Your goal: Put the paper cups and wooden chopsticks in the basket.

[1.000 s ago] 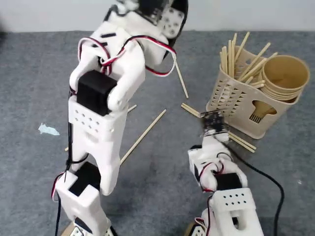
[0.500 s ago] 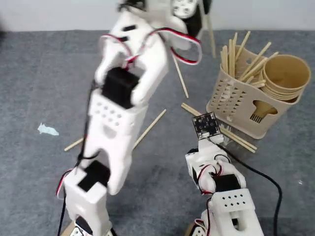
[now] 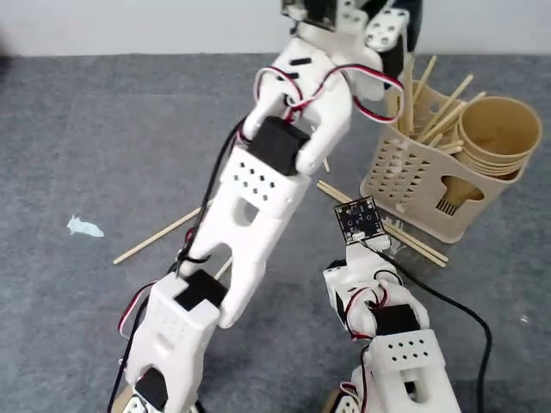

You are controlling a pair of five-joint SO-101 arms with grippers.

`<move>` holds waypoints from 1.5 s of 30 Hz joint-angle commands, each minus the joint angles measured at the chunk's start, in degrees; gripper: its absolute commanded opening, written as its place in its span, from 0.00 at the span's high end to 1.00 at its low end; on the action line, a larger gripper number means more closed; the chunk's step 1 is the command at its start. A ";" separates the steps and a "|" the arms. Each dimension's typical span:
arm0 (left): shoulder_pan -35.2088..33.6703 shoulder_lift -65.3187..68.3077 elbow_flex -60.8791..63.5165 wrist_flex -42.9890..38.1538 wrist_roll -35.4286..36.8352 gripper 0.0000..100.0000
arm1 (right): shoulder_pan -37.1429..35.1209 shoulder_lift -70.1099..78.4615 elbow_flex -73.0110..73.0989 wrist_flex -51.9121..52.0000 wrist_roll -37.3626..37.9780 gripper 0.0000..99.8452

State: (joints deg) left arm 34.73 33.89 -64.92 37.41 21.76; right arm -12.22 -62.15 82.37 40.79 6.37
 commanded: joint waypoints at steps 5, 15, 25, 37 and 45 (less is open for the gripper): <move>1.93 3.78 -0.22 0.26 0.26 0.98 | -0.13 -1.19 -0.53 0.48 0.62 0.99; 4.75 0.97 -0.40 12.22 0.18 0.83 | -0.13 -1.45 -0.53 0.57 0.62 0.99; 0.26 -10.90 -0.40 31.21 -9.93 0.84 | -0.13 -1.54 -0.70 0.48 0.62 0.99; -12.57 -16.26 -0.40 51.78 -15.82 0.84 | -0.13 -1.54 -0.97 0.31 0.26 0.98; -17.58 -16.26 -0.13 63.30 -21.71 0.84 | -0.13 -1.54 -1.05 0.31 0.18 0.98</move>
State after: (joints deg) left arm 18.90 21.58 -64.66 98.07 1.89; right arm -12.22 -62.15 82.37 40.79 6.37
